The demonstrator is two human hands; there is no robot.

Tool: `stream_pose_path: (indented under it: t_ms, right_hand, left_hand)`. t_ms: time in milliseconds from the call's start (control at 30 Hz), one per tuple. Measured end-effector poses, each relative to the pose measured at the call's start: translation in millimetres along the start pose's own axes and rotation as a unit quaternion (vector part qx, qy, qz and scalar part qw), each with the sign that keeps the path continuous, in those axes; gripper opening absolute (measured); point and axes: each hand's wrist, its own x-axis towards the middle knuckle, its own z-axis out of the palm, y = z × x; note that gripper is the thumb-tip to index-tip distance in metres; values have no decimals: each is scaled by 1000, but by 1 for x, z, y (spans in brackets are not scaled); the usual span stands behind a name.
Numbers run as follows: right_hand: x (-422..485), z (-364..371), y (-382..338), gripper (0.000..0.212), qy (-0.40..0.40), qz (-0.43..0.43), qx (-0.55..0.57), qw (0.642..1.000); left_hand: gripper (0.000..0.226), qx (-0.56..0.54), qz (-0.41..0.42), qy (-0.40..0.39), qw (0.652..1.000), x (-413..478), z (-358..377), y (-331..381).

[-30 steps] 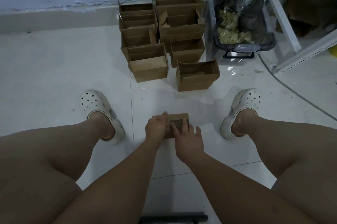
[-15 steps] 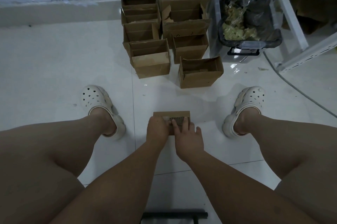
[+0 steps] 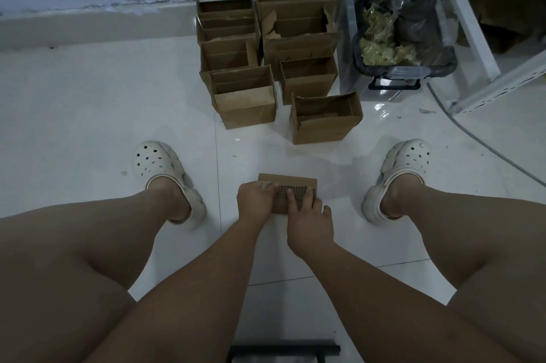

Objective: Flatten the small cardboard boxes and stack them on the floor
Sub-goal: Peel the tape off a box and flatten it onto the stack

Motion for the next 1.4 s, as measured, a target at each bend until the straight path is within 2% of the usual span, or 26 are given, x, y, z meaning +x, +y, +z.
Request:
stream_pose_path:
  t_ms: [100,167,233,333,500,567,700,800,900,1067,1167,1300,1400]
  right_hand:
    - [-1,1,1,78,10,-1,21,1000]
    - [0,3,3,75,11,-8,26,1000]
    - [2,3,3,75,-1,0,37,999]
    - [5,1,3,77,-6,15,52,998]
    - [3,1,4,79,-13,22,59,998]
    - [2,0,4,80,-14,18,50,998]
    - [1,-3,4,78,-19,5,32,999]
    - [1,-2,3,78,-26,0,28,999]
    - [2,-2,2,78,-26,-1,24,999]
    - [2,0,3,78,-24,-3,15,1000]
    - [1,2,2,76,-23,-7,16,1000]
    - [-1,7,1,75,-25,-12,6,1000]
    - [-2,8,1,76,-25,-13,1,1000]
  left_hand:
    - [43,14,8,18,1000,2,0,-2]
    - [45,-8,-14,25,1000,3,-1,-2]
    - [42,-123,-59,-1,991,6,-4,-2]
    - [32,-290,-107,-57,949,8,-11,3]
    - [11,-341,-138,-61,928,7,-10,2]
    - [28,-363,-162,-58,916,8,-11,-1]
    - [33,-360,-215,-60,906,13,-17,-5]
    - [35,-365,-244,-16,898,15,-15,-7]
    - [31,-385,-272,9,882,16,-12,-8]
    - [19,-415,-338,-1,845,21,-12,-10]
    - [29,-435,-367,-2,822,26,-10,-15]
    - [24,-392,-369,-15,843,28,-7,-17]
    - [28,-352,-350,-85,864,27,-9,-14]
